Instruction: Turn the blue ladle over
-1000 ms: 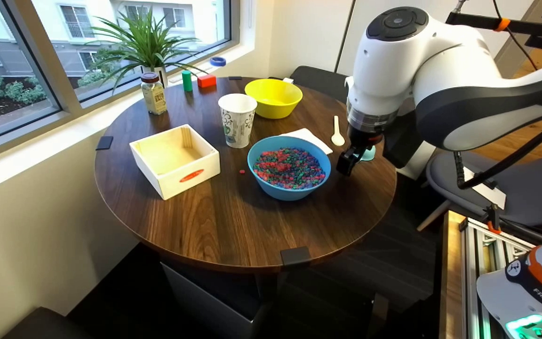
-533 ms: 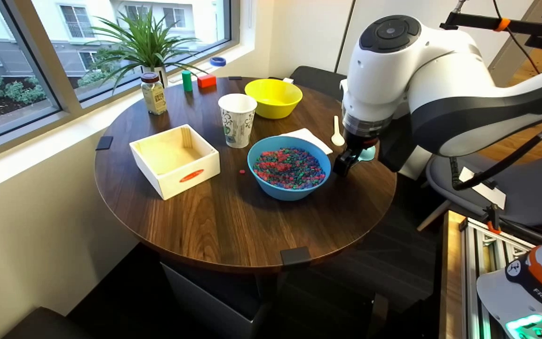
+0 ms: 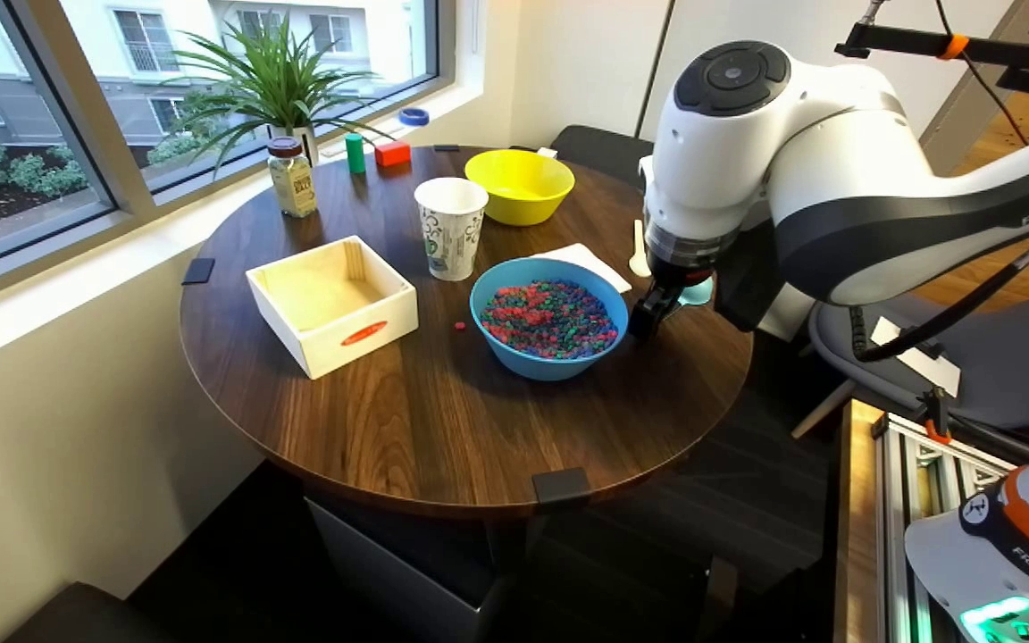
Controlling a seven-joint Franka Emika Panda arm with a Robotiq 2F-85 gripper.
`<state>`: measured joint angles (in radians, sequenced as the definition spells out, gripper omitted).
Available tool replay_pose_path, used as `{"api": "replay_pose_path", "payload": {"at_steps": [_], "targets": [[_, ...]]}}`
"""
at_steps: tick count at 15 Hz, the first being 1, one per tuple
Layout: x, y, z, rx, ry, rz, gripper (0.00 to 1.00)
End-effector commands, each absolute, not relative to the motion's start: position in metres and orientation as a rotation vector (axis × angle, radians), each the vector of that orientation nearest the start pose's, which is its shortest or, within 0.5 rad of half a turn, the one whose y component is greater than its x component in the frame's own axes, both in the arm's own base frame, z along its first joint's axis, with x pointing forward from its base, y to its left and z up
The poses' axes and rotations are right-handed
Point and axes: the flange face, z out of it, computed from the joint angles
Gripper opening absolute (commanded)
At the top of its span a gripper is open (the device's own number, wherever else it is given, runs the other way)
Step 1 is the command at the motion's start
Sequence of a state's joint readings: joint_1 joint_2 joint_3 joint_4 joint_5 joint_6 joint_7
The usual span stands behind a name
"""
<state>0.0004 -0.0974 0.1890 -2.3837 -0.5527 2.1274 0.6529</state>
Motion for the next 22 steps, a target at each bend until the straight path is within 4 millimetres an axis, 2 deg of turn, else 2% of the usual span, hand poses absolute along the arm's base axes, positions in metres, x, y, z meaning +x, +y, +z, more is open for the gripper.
{"api": "replay_pose_path", "payload": {"at_steps": [1, 11, 14, 15, 16, 18, 22], "targets": [[0.4679, 0.0667, 0.3375, -3.659, 0.241, -0.053, 1.00], [0.4707, 0.0632, 0.3293, -3.683, 0.268, -0.017, 1.00], [0.4718, 0.0630, 0.3298, -3.682, 0.270, -0.015, 0.82], [0.4720, 0.0625, 0.3297, -3.682, 0.271, -0.014, 0.79], [0.4728, 0.0623, 0.3301, -3.681, 0.272, -0.015, 0.66], [0.4742, 0.0616, 0.3304, -3.680, 0.275, -0.016, 0.48], [0.4777, 0.0604, 0.3365, -3.692, 0.282, -0.022, 0.33]]}}
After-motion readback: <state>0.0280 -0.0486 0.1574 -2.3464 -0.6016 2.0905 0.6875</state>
